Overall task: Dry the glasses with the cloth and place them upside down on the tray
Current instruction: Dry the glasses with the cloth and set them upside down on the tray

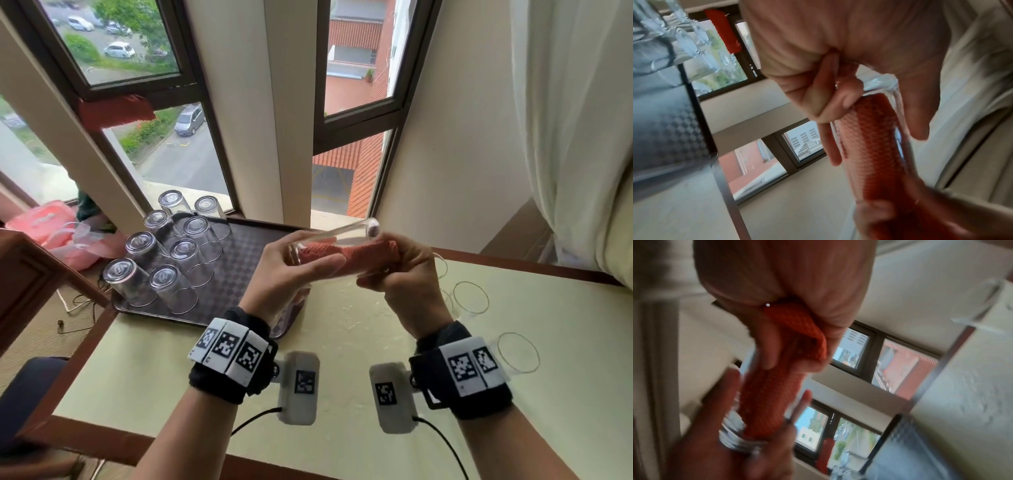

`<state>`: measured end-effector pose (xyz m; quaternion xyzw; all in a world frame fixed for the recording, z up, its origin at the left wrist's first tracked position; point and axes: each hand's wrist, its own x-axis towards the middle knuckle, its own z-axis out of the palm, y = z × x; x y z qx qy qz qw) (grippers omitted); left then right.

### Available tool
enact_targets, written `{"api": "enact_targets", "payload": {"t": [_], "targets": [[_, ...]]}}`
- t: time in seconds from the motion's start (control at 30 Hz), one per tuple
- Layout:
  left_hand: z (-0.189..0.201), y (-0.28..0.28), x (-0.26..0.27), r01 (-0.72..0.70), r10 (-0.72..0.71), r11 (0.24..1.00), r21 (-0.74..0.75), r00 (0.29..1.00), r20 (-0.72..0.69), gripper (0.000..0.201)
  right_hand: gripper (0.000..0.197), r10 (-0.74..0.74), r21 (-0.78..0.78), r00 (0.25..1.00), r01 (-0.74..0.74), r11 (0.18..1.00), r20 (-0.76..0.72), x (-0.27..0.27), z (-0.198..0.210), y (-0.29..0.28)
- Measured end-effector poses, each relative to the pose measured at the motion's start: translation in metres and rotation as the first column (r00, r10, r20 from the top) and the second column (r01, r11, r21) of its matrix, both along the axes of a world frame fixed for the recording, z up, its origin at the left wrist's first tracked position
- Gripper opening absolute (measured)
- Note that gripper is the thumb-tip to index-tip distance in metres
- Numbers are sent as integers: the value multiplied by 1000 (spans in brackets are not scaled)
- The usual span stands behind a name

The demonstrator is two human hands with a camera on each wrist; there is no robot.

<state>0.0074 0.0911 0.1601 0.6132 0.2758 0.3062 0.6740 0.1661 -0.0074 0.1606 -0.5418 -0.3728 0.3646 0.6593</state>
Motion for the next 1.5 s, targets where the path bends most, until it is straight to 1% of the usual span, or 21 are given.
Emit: {"api": "enact_targets", "payload": {"t": [0.07,0.17,0.23,0.3,0.37,0.47,0.53,0.6,0.67,0.7,0.77,0.87,0.93,1.03,1.1,1.17,1.2,1.27,1.37,1.43,1.5], "targets": [[3,-2,-2,7,-7,999,32,1000,14,70,29,48,13,999,-48,999,5,0,4,-6],[9,-6,-6,52,-51,979,199,999,-10,71,29,194,-46,975,-200,979,-110,5,13,-17],[9,-13,-6,68,-64,958,279,998,-26,66,26,188,-72,976,-196,978,-108,7,14,-20],[6,-20,-3,86,-90,976,200,996,7,66,21,127,-54,987,-133,990,-102,6,13,-22],[6,-24,0,87,-87,996,19,996,16,64,27,97,13,991,-96,995,-95,4,12,-23],[3,-26,0,45,-45,995,-85,999,1,59,29,118,23,992,-119,993,53,3,15,-28],[3,-28,-2,22,-22,1000,5,1000,7,61,30,186,-33,979,-184,982,85,7,17,-33],[3,-33,-2,45,-47,986,160,999,7,67,31,247,-64,969,-246,967,7,13,20,-40],[1,-38,3,50,-42,948,314,999,-33,72,40,237,-83,971,-238,968,-20,18,20,-46],[0,-41,5,46,-30,935,352,998,-50,73,36,202,-74,979,-202,977,-13,19,18,-47],[-2,-44,12,55,-34,953,296,997,-74,76,32,141,-13,990,-141,990,-20,19,14,-48],[-3,-50,19,18,-19,1000,-11,998,-67,71,41,102,70,995,-101,992,-6,21,7,-50],[-7,-57,24,-5,2,995,-105,1000,-25,69,42,112,62,993,-114,992,37,27,4,-52],[-9,-68,32,-36,37,999,35,999,-19,62,27,219,-16,976,-219,976,3,45,1,-59],[-10,-75,40,-19,25,983,180,999,-30,68,39,250,-84,966,-255,963,-62,60,-4,-64],[-12,-82,50,-30,48,952,306,998,-50,70,41,202,-107,974,-213,971,-100,71,-9,-66],[-14,-84,55,-43,62,947,318,997,-50,70,38,172,-90,978,-184,979,-122,74,-12,-66],[-10,-88,64,-66,75,981,181,996,-42,72,27,115,-27,978,-121,992,-173,75,-16,-66],[-5,-86,73,-125,121,990,-58,991,-63,64,43,83,39,984,-77,996,-159,77,-18,-64],[-1,-86,73,-156,154,987,-27,987,-48,57,37,132,46,986,-128,991,-100,78,-13,-64],[7,-91,72,-133,138,983,124,990,-37,57,42,229,12,967,-230,973,-115,83,-9,-66]]}}
